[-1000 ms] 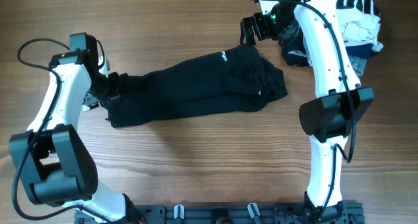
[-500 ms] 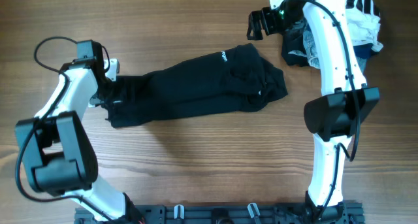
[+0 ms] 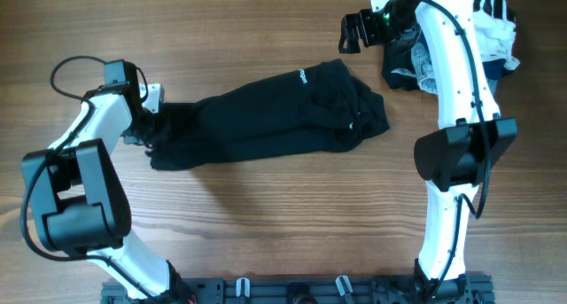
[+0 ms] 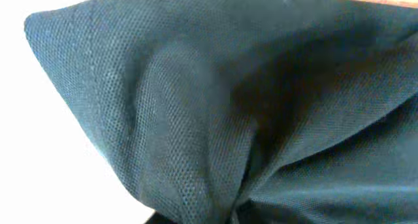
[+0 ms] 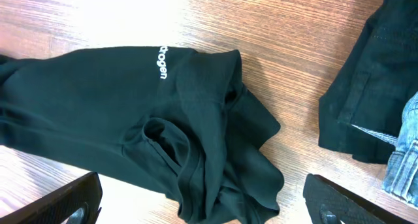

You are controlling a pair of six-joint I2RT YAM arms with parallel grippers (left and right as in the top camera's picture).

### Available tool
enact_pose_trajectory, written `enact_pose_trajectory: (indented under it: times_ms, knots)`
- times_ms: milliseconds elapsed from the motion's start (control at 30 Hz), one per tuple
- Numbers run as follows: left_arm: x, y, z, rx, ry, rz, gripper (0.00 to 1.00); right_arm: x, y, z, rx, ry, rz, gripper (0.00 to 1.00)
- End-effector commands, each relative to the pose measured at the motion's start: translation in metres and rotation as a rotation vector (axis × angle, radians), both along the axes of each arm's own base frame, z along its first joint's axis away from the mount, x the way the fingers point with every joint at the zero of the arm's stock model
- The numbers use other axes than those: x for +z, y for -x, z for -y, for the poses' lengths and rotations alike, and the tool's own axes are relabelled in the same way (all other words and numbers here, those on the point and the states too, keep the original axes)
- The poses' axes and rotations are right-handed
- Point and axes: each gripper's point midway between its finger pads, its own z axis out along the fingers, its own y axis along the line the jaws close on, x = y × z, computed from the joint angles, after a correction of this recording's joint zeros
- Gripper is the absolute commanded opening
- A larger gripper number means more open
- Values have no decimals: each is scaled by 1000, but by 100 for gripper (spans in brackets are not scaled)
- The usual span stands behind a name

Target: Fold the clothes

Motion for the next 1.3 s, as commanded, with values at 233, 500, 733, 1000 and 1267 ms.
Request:
enact_pose_trajectory:
  times_ms: [233,500,733,1000,1267]
  knots:
    - [13,14,-52,64,-49,-147,4,7,3,-8,-12,-41,-5,86]
    - [84,-11,-84,84,-202,-87,4,8,1,-9,-9,-41,6,86]
    - [103,-26,-5,-23,82,-14,4,8,-6,-5,-15,-21,35,86]
    - [114,-25,114,-115,296,-46,4,8,-6,-6,-18,-22,35,85]
    - [113,-21,180,-250,280,-20,15,7,-4,-5,-18,-21,28,86]
